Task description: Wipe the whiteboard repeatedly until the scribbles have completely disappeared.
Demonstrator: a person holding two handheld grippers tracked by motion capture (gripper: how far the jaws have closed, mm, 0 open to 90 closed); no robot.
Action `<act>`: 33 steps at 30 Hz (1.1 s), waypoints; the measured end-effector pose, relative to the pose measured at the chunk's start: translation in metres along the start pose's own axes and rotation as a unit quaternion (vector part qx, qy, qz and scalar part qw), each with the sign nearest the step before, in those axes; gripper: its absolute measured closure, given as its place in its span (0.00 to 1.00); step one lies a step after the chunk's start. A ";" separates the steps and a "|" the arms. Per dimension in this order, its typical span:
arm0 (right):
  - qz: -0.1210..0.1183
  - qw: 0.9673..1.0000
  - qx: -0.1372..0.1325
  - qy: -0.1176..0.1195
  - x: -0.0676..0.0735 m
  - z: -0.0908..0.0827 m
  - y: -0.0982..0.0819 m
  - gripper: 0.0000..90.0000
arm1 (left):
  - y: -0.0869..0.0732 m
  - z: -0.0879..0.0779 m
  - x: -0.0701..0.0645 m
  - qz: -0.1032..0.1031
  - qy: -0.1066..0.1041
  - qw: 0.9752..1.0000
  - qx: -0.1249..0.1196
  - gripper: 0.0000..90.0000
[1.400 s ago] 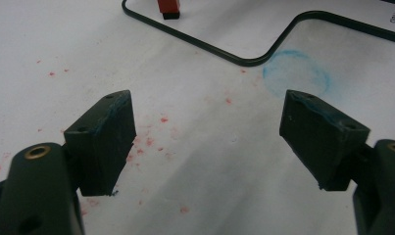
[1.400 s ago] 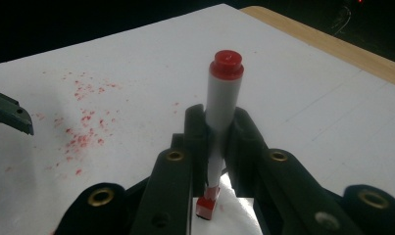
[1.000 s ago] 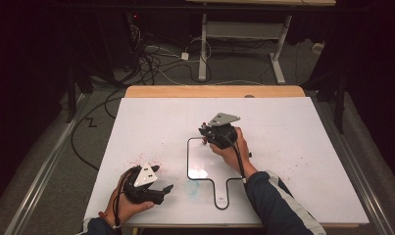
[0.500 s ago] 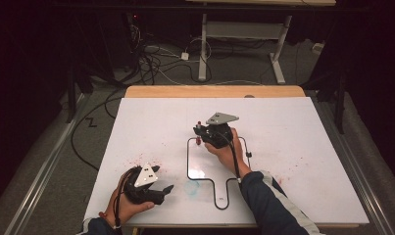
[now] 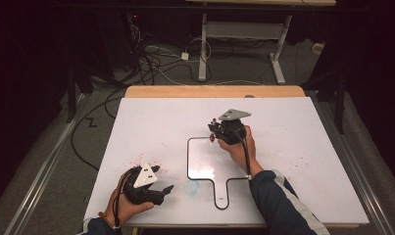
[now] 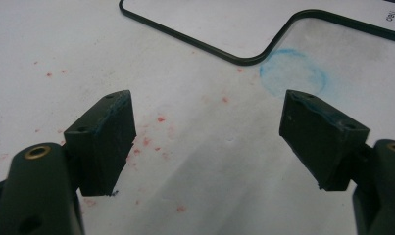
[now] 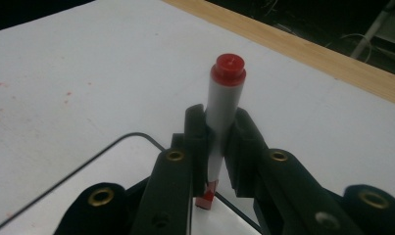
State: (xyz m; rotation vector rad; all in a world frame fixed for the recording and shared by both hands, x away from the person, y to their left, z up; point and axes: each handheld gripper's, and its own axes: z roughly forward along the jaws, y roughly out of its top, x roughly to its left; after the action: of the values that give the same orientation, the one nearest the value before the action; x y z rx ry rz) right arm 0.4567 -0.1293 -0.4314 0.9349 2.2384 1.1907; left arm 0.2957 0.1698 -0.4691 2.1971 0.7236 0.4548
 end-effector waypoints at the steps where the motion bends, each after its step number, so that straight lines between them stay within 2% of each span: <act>1: -0.001 1.000 0.001 -0.004 -0.004 -0.003 -0.002 0.90 | 0.000 0.000 0.000 0.000 0.000 1.000 0.000 0.22; 3: 0.001 1.000 0.003 -0.009 -0.009 -0.008 -0.005 0.90 | 0.000 0.000 0.000 -0.002 0.000 1.000 0.001 0.22; 7: -0.020 0.999 0.007 -0.030 -0.016 -0.020 -0.011 0.90 | 0.000 0.001 0.001 -0.001 0.001 1.000 0.004 0.23; 9: -0.021 0.999 0.010 -0.042 -0.022 -0.026 -0.014 0.90 | -0.001 0.002 0.001 -0.001 0.000 1.000 0.006 0.23; 14: 0.000 0.999 0.013 -0.048 -0.039 -0.039 -0.022 0.90 | 0.000 0.002 0.001 0.000 -0.004 1.000 0.004 0.23; 17: 0.003 0.999 0.015 -0.051 -0.044 -0.044 -0.025 0.90 | -0.001 0.003 0.001 -0.002 -0.004 1.000 0.006 0.23; 21: -0.004 0.998 0.025 -0.066 -0.047 -0.050 -0.027 0.90 | -0.001 0.003 0.002 -0.004 -0.006 1.000 0.006 0.23; 25: 0.000 0.997 0.030 -0.067 -0.049 -0.057 -0.030 0.91 | -0.002 0.003 0.002 -0.006 -0.008 1.000 0.007 0.23; 30: 0.024 0.998 0.033 -0.050 -0.056 -0.071 -0.038 0.90 | -0.004 0.003 0.002 -0.010 -0.008 1.000 0.011 0.23; 33: 0.024 0.998 0.040 -0.037 -0.056 -0.078 -0.040 0.90 | -0.003 0.002 0.002 -0.009 -0.008 1.000 0.009 0.23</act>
State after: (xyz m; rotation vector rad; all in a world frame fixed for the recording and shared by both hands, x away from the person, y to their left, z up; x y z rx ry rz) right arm 0.4302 -0.2290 -0.4201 1.0515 2.2310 1.0745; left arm 0.2965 0.1717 -0.4726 2.2062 0.7406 0.4224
